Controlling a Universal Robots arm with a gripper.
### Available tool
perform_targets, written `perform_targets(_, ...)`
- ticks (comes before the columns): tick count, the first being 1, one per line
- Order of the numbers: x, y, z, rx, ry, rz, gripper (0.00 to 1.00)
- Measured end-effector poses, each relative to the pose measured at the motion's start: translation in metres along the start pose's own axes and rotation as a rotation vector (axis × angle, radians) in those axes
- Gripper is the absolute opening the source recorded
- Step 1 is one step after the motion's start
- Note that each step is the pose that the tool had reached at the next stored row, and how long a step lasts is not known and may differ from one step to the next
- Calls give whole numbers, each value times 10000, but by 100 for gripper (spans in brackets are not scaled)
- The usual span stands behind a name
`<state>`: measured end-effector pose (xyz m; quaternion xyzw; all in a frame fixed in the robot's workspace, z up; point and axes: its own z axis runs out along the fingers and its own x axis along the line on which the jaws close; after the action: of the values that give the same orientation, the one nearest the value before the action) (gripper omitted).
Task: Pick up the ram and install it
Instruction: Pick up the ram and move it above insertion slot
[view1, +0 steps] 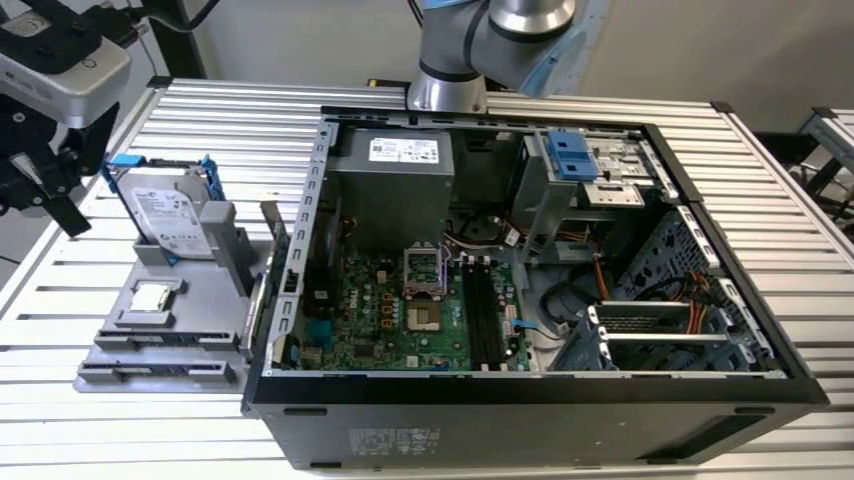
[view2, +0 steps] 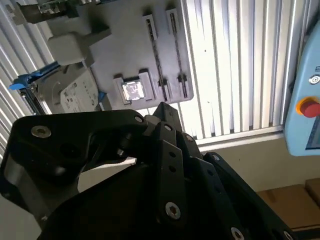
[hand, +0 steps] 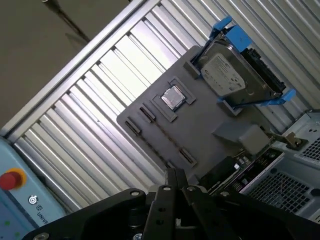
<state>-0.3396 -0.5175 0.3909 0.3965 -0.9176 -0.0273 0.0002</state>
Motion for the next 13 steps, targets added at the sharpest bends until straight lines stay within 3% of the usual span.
perform_targets(10, 0, 0, 0, -10, 63, -1816, 0)
perform_targets(13, -1, -1, 0, 21, 57, -2356, 0)
